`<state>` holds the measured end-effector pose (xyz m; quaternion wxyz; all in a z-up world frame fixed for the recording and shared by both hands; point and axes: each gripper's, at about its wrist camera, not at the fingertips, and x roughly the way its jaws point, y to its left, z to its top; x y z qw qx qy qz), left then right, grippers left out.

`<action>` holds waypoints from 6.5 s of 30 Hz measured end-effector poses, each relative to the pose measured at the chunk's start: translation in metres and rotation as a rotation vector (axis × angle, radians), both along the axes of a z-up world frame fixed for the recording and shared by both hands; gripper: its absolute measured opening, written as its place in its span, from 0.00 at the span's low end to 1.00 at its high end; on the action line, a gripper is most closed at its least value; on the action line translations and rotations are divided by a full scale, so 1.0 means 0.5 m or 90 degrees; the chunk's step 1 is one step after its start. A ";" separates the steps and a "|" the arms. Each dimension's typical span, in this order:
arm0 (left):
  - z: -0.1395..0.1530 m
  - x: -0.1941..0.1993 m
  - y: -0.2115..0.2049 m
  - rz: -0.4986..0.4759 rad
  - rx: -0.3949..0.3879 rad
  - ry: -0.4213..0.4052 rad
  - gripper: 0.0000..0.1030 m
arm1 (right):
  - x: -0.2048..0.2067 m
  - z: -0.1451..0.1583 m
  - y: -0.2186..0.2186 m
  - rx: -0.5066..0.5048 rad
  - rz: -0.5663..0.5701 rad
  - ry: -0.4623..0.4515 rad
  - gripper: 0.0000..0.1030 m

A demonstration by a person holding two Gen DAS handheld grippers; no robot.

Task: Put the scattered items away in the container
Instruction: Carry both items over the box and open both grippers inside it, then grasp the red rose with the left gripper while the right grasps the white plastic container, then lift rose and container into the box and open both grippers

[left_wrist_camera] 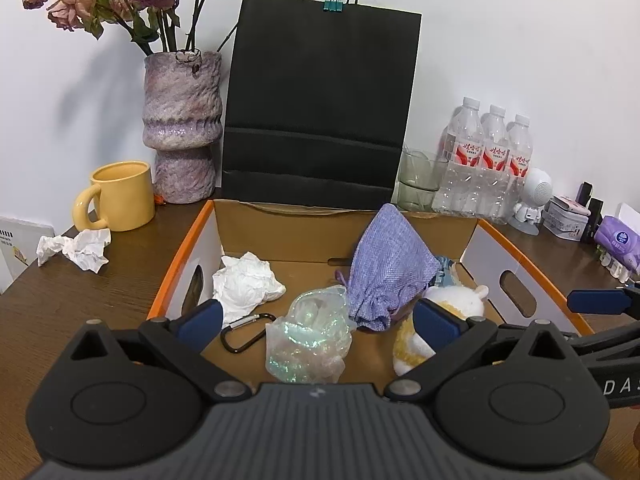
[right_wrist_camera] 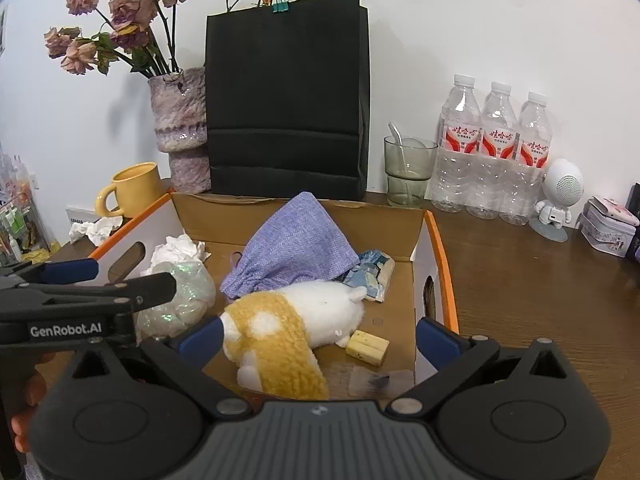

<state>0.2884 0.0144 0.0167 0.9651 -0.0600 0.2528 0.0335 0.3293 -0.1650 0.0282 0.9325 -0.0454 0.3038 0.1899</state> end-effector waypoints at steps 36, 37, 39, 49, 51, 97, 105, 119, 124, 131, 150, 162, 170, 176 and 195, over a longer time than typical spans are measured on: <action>0.005 -0.006 -0.006 0.002 0.001 0.002 1.00 | -0.012 0.014 0.003 -0.004 0.004 -0.014 1.00; 0.008 -0.009 -0.006 0.002 0.000 0.000 1.00 | -0.015 0.016 0.003 -0.004 0.003 -0.016 1.00; 0.013 -0.017 -0.003 0.001 -0.005 -0.003 1.00 | -0.022 0.022 0.001 -0.002 0.005 -0.021 1.00; 0.029 -0.092 0.020 -0.004 -0.023 -0.017 1.00 | -0.091 0.043 0.000 0.003 0.012 -0.049 1.00; 0.031 -0.110 0.025 -0.005 -0.024 -0.019 1.00 | -0.110 0.044 -0.002 0.004 0.013 -0.053 1.00; -0.098 -0.109 0.044 -0.014 -0.002 0.082 0.72 | -0.141 -0.120 0.003 0.029 -0.072 0.067 0.98; -0.102 -0.119 0.058 -0.011 -0.027 0.079 0.53 | -0.150 -0.128 0.003 0.043 -0.082 0.069 0.94; -0.081 -0.164 0.074 -0.018 -0.053 0.032 0.49 | -0.172 -0.118 -0.052 0.102 -0.092 0.051 0.88; -0.063 -0.190 0.071 -0.025 -0.065 0.008 0.49 | -0.194 -0.099 -0.058 0.109 -0.083 0.024 0.83; -0.018 -0.218 0.055 -0.047 -0.074 -0.044 0.49 | -0.211 -0.071 -0.060 0.110 -0.065 -0.017 0.79; 0.096 -0.072 0.049 -0.046 -0.108 -0.112 0.49 | -0.054 0.087 -0.025 0.136 -0.037 -0.125 0.79; 0.005 0.107 0.050 0.006 -0.054 -0.019 0.93 | 0.142 -0.008 0.024 0.069 -0.019 -0.019 0.89; 0.016 0.091 0.052 0.030 -0.045 -0.021 1.00 | 0.136 0.000 0.009 0.063 -0.025 0.003 1.00; 0.024 0.086 0.042 0.024 -0.036 -0.027 1.00 | 0.130 0.013 0.006 0.065 -0.026 -0.006 1.00; 0.053 -0.039 0.042 0.022 -0.044 -0.048 1.00 | 0.004 0.028 -0.007 0.045 -0.026 -0.025 1.00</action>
